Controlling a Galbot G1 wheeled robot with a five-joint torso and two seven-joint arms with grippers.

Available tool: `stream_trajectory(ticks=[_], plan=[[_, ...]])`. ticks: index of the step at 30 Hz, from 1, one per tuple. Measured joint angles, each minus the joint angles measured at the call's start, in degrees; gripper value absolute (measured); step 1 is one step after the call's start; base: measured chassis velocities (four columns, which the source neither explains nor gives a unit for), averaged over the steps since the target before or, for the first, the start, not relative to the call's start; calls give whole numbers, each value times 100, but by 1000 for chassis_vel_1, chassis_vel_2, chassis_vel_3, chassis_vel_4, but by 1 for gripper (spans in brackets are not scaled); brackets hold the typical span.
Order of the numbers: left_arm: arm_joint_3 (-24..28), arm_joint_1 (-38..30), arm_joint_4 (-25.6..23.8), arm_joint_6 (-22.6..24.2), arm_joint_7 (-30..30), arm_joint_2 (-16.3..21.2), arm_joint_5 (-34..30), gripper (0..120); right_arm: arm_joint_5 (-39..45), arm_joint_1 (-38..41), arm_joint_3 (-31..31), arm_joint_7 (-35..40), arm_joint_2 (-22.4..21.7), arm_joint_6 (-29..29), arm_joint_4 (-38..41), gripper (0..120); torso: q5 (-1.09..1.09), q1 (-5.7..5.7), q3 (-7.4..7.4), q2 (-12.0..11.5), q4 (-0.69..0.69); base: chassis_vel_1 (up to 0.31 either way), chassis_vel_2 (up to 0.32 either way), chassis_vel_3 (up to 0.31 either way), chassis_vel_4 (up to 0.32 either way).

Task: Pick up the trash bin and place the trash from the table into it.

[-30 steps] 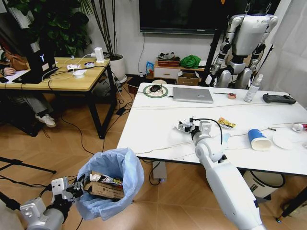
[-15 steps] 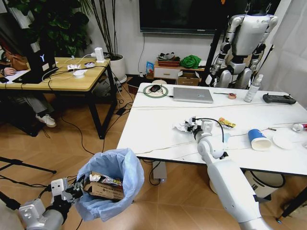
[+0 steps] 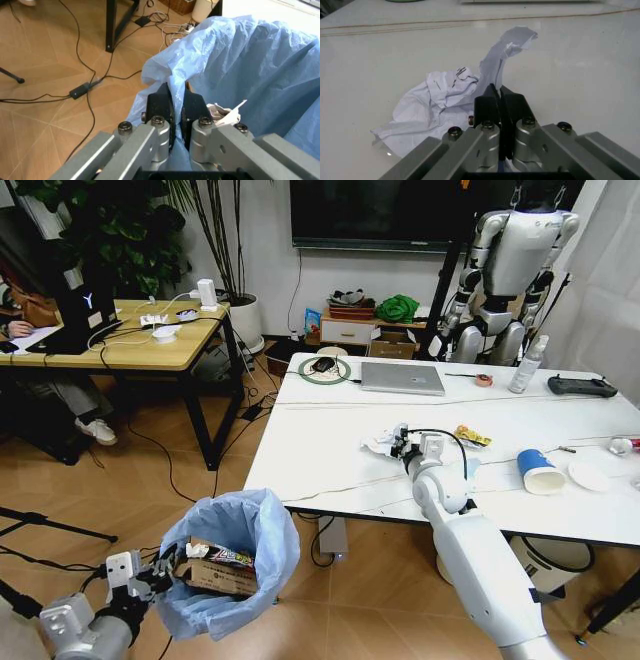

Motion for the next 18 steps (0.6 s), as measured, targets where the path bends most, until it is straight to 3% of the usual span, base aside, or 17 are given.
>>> stream_trajectory(ticks=[5,8,12,18], plan=[[9,-16,18,0,0,8,-8,0,278,-232,35,-255,-211,68,685,0,0,1,0,0,-1,0,0,0,0],[9,-64,22,7,-25,28,-48,0,980,-528,-190,-547,-499,221,1769,0,0,0,0,0,-1,0,0,0,0],[5,-115,22,30,-60,45,-88,0,1415,-775,-724,-788,-875,456,2638,0,-1,0,0,1,0,0,0,0,0],[5,-136,20,48,-76,21,-96,0,1988,-946,-2095,-869,-1214,750,3813,0,-1,0,-1,1,0,0,0,0,0]])
